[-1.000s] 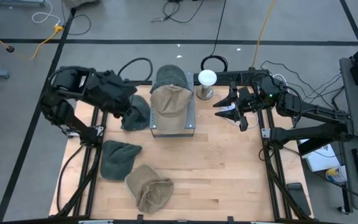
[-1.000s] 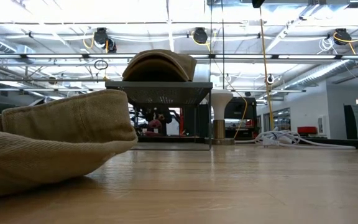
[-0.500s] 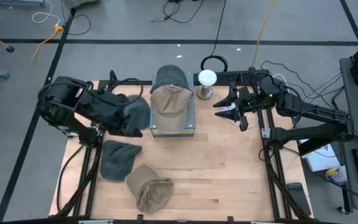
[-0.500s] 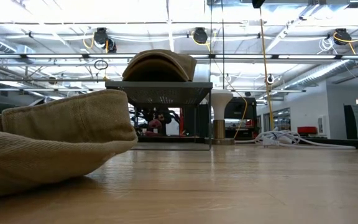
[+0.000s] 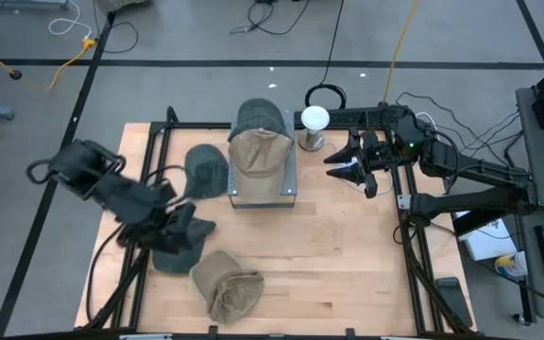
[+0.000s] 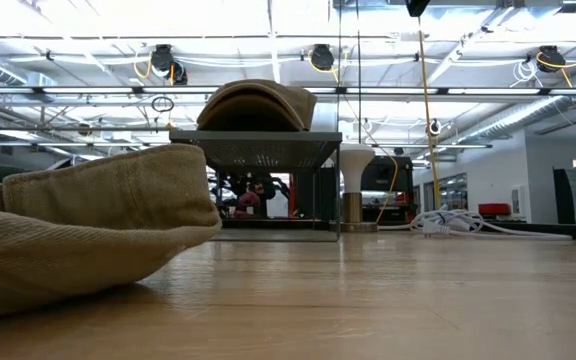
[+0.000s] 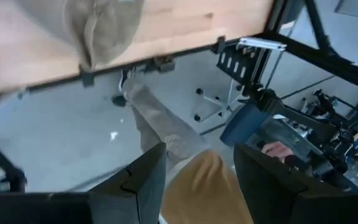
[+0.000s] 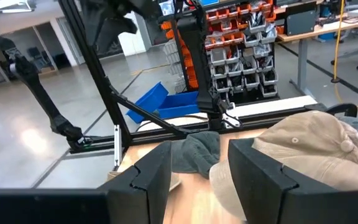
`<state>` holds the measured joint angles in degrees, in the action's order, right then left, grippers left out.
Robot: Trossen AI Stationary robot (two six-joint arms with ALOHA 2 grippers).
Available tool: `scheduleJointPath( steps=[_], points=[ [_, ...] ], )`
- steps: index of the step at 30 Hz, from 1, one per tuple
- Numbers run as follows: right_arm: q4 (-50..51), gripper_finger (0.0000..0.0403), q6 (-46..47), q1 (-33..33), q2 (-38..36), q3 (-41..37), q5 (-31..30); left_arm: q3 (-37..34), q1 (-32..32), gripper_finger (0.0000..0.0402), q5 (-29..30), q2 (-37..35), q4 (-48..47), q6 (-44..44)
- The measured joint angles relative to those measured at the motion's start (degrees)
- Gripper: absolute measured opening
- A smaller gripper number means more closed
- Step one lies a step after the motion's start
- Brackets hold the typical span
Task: Pick & Place hat
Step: Stack the brown cap on the stacked brown caps on the shelf
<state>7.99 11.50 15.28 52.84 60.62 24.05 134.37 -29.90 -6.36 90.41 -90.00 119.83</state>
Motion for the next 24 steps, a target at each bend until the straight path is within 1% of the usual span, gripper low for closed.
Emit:
scheduleJointPath(
  steps=[8,9,11,15,18,21,24],
  points=[
    [0.0,0.0151,0.1,0.0,0.0,0.0,0.0,0.0,-7.9,0.0191,1.9,0.3,0.0,19.8],
    [0.0,0.0151,0.1,0.0,0.0,0.0,0.0,0.0,-8.8,0.0191,1.9,0.4,0.0,21.0],
    [0.0,0.0151,0.1,0.0,0.0,0.0,0.0,0.0,-9.9,0.0191,2.5,0.5,0.0,21.7],
    [0.0,0.0151,0.1,0.0,0.0,-0.5,0.0,-0.3,-10.3,0.0191,7.0,2.8,0.1,21.6],
    [0.0,0.0151,-0.1,0.0,0.0,-1.4,0.0,-1.5,-10.7,0.0191,6.6,4.2,0.0,21.3],
    [0.0,0.0151,-0.2,0.0,0.0,-2.4,0.0,-4.2,-11.2,0.0191,6.6,4.7,0.0,21.3],
    [0.0,0.0151,-0.2,0.0,0.0,-3.6,0.0,-9.4,-11.7,0.0191,6.8,5.0,0.0,21.3]
  ],
)
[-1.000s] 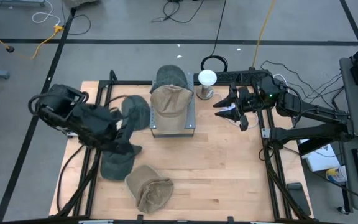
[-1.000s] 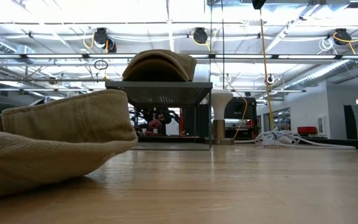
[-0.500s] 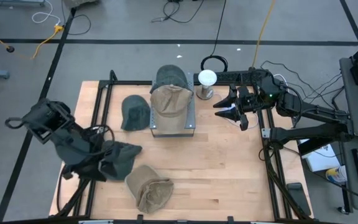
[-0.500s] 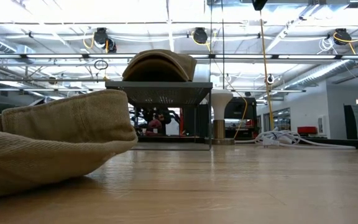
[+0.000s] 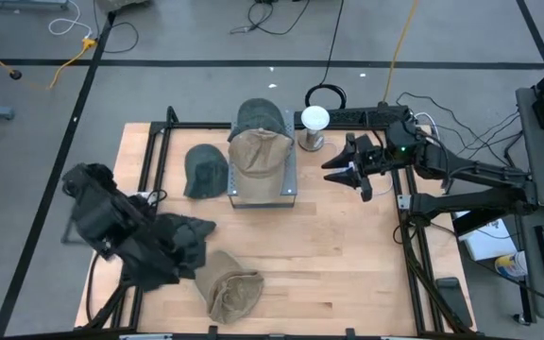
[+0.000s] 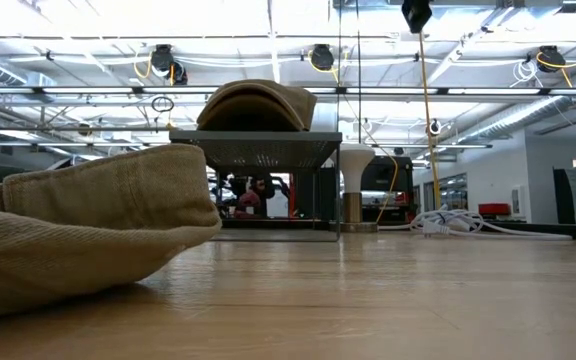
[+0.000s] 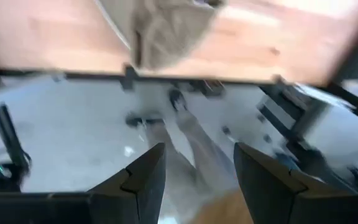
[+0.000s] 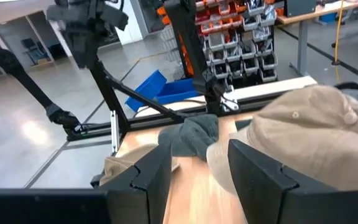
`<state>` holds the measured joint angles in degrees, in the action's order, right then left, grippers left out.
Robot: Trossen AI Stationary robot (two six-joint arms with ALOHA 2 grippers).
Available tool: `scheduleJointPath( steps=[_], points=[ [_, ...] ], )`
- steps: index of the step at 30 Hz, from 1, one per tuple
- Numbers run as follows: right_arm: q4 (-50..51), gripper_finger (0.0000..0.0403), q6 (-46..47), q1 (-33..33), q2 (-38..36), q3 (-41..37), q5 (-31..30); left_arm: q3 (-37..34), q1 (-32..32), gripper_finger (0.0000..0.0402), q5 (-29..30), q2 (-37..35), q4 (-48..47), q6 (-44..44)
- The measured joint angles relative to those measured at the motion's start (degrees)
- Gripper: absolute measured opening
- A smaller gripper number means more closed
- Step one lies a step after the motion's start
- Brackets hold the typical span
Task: Pick & Place hat
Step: Stack the brown cap on the stacked brown caps on the shelf
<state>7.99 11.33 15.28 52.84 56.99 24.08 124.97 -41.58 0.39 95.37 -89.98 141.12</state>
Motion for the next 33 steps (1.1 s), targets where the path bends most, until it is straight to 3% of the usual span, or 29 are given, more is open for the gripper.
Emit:
scheduleJointPath(
  steps=[10,33],
  points=[
    [0.0,0.0150,0.0,0.0,-0.2,-3.1,0.4,-16.5,0.0,0.0191,-12.4,-0.1,0.9,3.0],
    [0.0,0.0150,-3.7,0.0,-0.2,-3.1,0.6,-45.6,-1.6,0.0191,-7.8,-0.1,25.2,9.7]
  ],
)
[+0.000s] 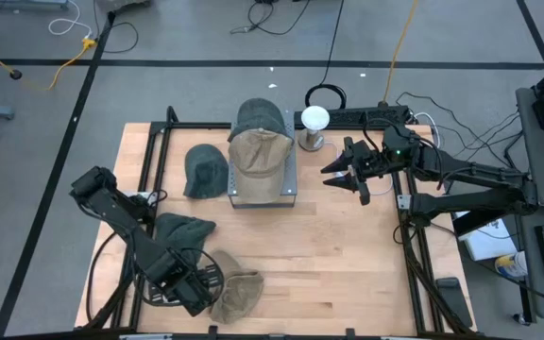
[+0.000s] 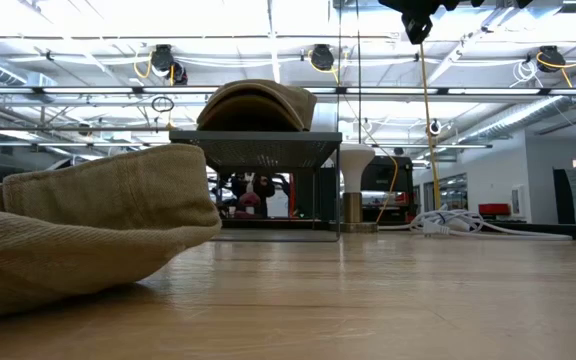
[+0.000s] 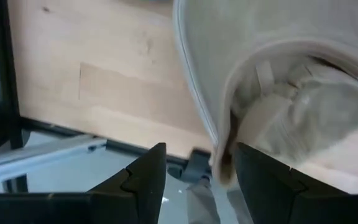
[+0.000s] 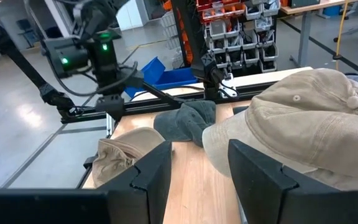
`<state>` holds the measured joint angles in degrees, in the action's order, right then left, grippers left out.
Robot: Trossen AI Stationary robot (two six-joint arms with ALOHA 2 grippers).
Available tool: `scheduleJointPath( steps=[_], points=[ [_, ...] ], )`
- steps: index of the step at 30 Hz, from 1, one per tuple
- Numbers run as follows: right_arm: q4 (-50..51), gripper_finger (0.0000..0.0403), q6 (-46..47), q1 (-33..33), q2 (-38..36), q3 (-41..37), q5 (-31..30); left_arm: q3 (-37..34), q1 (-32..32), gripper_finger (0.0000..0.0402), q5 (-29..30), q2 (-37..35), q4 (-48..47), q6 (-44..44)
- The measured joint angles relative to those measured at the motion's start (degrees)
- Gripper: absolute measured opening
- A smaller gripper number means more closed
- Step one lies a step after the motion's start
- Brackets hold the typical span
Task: Pick & Place hat
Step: Stack the brown cap on the stacked brown caps on the shelf
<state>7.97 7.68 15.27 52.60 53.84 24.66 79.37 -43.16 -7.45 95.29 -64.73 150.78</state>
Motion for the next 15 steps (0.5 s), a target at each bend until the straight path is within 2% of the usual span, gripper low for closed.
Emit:
scheduleJointPath(
  steps=[8,15],
  points=[
    [0.2,0.0150,0.0,0.0,0.0,0.0,1.3,-7.0,0.1,0.0191,0.5,1.0,7.6,0.5],
    [0.4,0.0150,0.0,0.0,0.0,0.0,1.4,-7.8,0.7,0.0191,1.1,6.1,8.0,0.6]
  ],
)
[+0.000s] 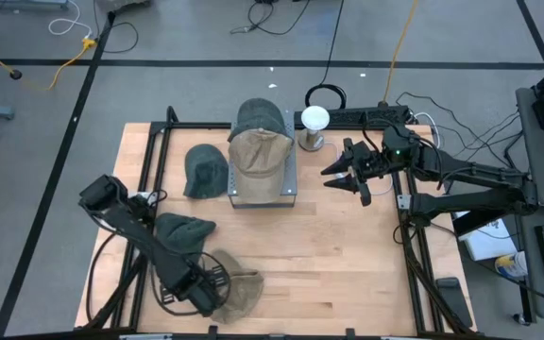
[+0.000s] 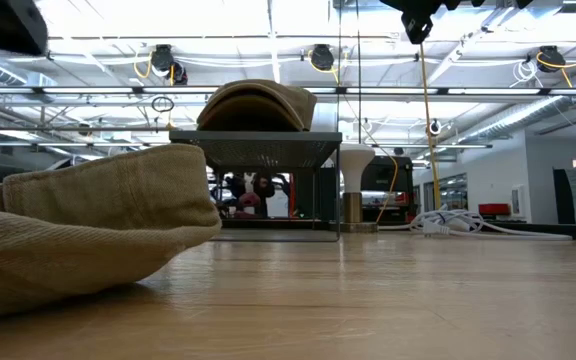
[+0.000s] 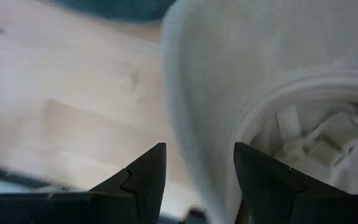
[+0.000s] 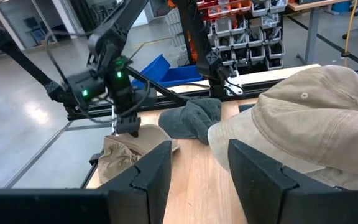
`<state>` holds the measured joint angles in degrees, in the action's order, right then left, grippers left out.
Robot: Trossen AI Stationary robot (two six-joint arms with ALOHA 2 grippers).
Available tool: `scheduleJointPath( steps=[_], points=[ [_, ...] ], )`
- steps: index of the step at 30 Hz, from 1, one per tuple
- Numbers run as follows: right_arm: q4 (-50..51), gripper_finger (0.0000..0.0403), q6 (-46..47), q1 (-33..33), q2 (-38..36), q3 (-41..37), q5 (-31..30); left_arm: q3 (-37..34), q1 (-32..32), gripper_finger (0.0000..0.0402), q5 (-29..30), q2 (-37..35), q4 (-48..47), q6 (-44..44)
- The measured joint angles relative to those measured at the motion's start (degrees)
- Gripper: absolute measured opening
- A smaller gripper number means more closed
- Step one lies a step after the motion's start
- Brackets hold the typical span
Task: Pick & Place hat
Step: Stack the brown cap on the stacked brown caps on the shelf
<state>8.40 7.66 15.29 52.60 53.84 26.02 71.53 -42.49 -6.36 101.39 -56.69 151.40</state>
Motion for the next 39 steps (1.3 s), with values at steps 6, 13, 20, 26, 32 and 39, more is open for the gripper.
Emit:
scheduleJointPath(
  steps=[6,13,20,26,32,39],
  points=[
    [0.0,0.0150,0.0,0.0,0.0,0.0,0.0,0.0,0.9,0.0191,0.1,4.0,2.0,-0.8],
    [0.0,0.0150,0.0,0.0,0.0,0.0,-0.1,0.0,0.9,0.0170,0.5,4.9,3.8,-1.3],
    [0.0,0.0150,0.0,0.0,0.0,0.0,-0.3,0.0,0.9,0.0059,1.8,4.8,4.5,-2.6],
    [0.0,0.0150,0.1,0.0,0.0,0.0,-0.3,0.2,1.7,0.0014,3.6,4.6,6.4,-5.0],
    [0.0,0.0150,8.3,0.0,0.0,0.0,1.9,3.9,2.7,0.0008,8.6,4.4,4.6,-7.9],
    [-0.5,0.0150,15.4,-0.5,0.0,0.0,5.7,11.1,2.7,0.0008,17.4,1.4,-6.7,-11.5]
  ],
)
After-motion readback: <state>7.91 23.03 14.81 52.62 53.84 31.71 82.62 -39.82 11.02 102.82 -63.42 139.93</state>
